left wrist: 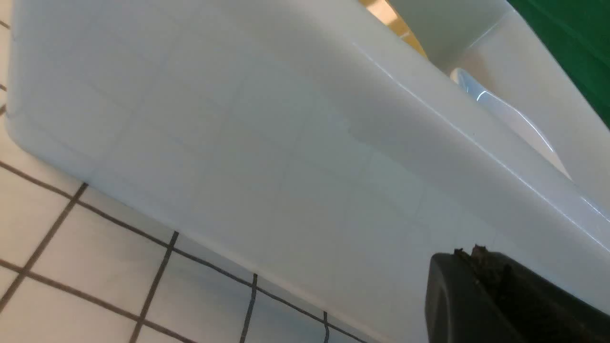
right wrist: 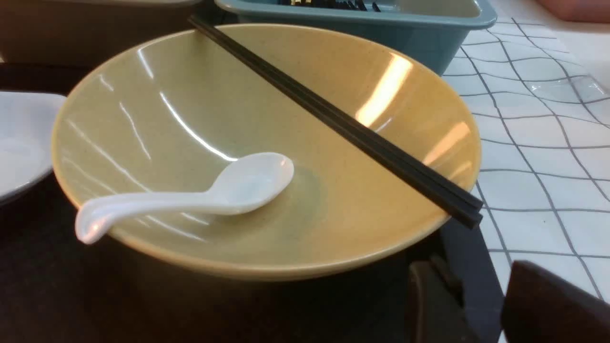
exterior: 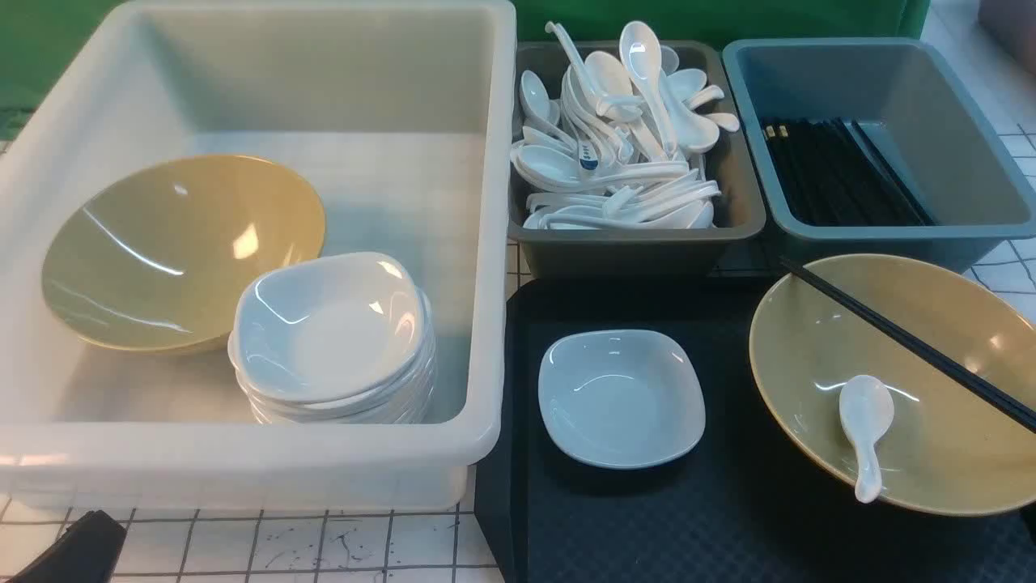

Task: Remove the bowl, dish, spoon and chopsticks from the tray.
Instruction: Use the right arm to grab the chopsticks

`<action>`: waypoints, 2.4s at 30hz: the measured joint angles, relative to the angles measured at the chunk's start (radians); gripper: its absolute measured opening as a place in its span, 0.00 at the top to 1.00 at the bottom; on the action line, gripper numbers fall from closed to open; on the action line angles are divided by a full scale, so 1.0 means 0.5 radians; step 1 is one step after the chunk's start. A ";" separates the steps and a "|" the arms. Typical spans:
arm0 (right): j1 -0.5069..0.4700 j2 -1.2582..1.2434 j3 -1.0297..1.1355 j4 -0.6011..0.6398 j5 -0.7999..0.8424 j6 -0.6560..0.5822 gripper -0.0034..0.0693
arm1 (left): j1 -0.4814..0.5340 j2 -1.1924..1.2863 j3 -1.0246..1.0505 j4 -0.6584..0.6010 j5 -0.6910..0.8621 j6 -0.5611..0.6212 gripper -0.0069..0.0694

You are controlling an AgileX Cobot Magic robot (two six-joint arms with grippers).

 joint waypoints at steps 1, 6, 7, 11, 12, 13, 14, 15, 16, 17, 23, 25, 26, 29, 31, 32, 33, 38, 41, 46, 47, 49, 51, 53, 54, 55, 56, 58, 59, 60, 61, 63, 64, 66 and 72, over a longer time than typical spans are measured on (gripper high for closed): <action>0.000 0.000 0.000 0.000 0.000 0.000 0.63 | 0.000 0.000 0.000 0.000 0.000 0.000 0.91; 0.000 0.000 0.000 0.000 0.000 0.000 0.63 | 0.000 0.000 0.000 0.000 0.000 0.000 0.91; 0.000 0.000 0.000 0.000 0.000 0.000 0.63 | 0.000 0.000 0.000 0.000 0.000 0.000 0.91; 0.000 0.000 0.000 0.000 0.000 0.000 0.63 | 0.000 0.000 0.000 0.000 0.000 0.000 0.91; 0.000 0.000 0.000 0.000 0.000 0.000 0.63 | 0.000 0.000 0.000 0.000 0.000 0.000 0.91; 0.000 0.000 0.000 0.000 0.000 0.000 0.63 | 0.000 0.000 0.000 0.000 0.000 0.000 0.91; 0.000 0.000 0.000 0.000 0.000 0.000 0.63 | 0.000 0.000 0.000 0.000 0.000 0.000 0.91; 0.000 0.000 0.000 0.000 0.000 0.000 0.63 | 0.000 0.000 0.000 0.000 0.000 0.000 0.91; 0.000 0.000 0.000 0.000 0.000 0.000 0.63 | 0.000 0.000 0.000 0.000 0.000 0.000 0.91; 0.000 0.000 0.000 0.000 0.000 0.000 0.63 | 0.000 0.000 0.000 0.000 0.000 0.000 0.91; 0.000 0.000 0.000 0.000 0.000 0.000 0.63 | 0.000 0.000 0.000 0.000 0.000 0.000 0.91; 0.000 0.000 0.000 0.000 0.000 0.000 0.63 | 0.000 0.000 0.000 0.000 0.000 0.000 0.91; 0.000 0.000 0.000 0.000 0.000 0.000 0.63 | 0.000 0.000 0.000 0.000 0.000 0.000 0.91; 0.000 0.000 0.000 0.000 0.000 0.000 0.63 | 0.000 0.000 0.000 0.000 0.000 0.000 0.91; 0.000 0.000 0.000 0.000 0.000 0.000 0.63 | 0.000 0.000 0.000 0.000 0.000 0.000 0.91; 0.000 0.000 0.000 0.000 0.000 0.000 0.63 | 0.000 0.000 0.000 0.000 0.000 0.000 0.91; 0.000 0.000 0.000 0.000 0.000 0.000 0.63 | 0.000 0.000 0.000 0.000 -0.002 0.000 0.91; 0.000 0.000 0.000 0.000 0.000 0.000 0.63 | 0.000 0.000 0.011 -0.235 -0.163 -0.101 0.91; 0.000 0.000 0.000 0.000 0.000 0.000 0.63 | 0.000 0.000 0.011 -0.562 -0.329 -0.232 0.91; 0.000 0.000 0.000 0.000 0.000 0.000 0.63 | 0.000 0.000 0.011 -1.020 -0.574 -0.317 0.91; 0.000 0.000 0.000 0.000 0.000 0.000 0.63 | 0.000 0.000 0.011 -1.066 -0.600 -0.317 0.91; 0.000 0.000 0.000 0.000 0.000 0.000 0.63 | 0.000 0.000 0.011 -1.126 -0.668 -0.318 0.91; 0.000 0.000 0.000 0.000 0.000 0.000 0.63 | 0.000 0.000 0.011 -1.157 -0.697 -0.326 0.91; 0.000 0.000 0.000 0.000 0.000 0.000 0.63 | 0.000 0.000 0.007 -1.166 -0.668 -0.333 0.91; 0.000 0.000 0.000 0.000 0.000 0.000 0.63 | 0.000 0.000 -0.016 -1.166 -0.629 -0.329 0.91; 0.000 0.000 0.000 0.000 0.000 0.000 0.63 | 0.000 0.000 -0.049 -1.163 -0.590 -0.318 0.91; 0.000 0.000 0.000 0.000 0.000 0.000 0.63 | 0.000 0.000 -0.108 -1.141 -0.512 -0.294 0.91; 0.000 0.000 0.000 0.000 0.000 0.000 0.63 | 0.000 0.010 -0.250 -1.084 -0.341 -0.215 0.91; 0.000 0.000 0.000 0.000 0.000 0.000 0.63 | 0.000 0.028 -0.320 -1.049 -0.231 -0.152 0.91; 0.000 0.000 0.000 0.000 0.000 0.000 0.63 | 0.000 0.091 -0.445 -1.010 -0.091 -0.065 0.91; 0.000 0.000 0.000 0.000 0.000 0.000 0.63 | 0.000 0.130 -0.498 -0.982 0.009 0.001 0.91; 0.000 0.000 0.001 0.000 -0.026 0.002 0.63 | 0.000 0.310 -0.689 -0.924 0.270 0.203 0.91; 0.000 0.000 0.003 0.002 -0.051 0.024 0.63 | 0.000 0.405 -0.774 -0.903 0.405 0.299 0.91; 0.000 0.000 0.017 0.056 -0.119 0.165 0.63 | 0.000 0.582 -0.914 -0.886 0.656 0.468 0.91; 0.000 0.000 0.033 0.188 -0.368 0.758 0.63 | -0.018 1.037 -1.165 -0.953 0.967 0.859 0.91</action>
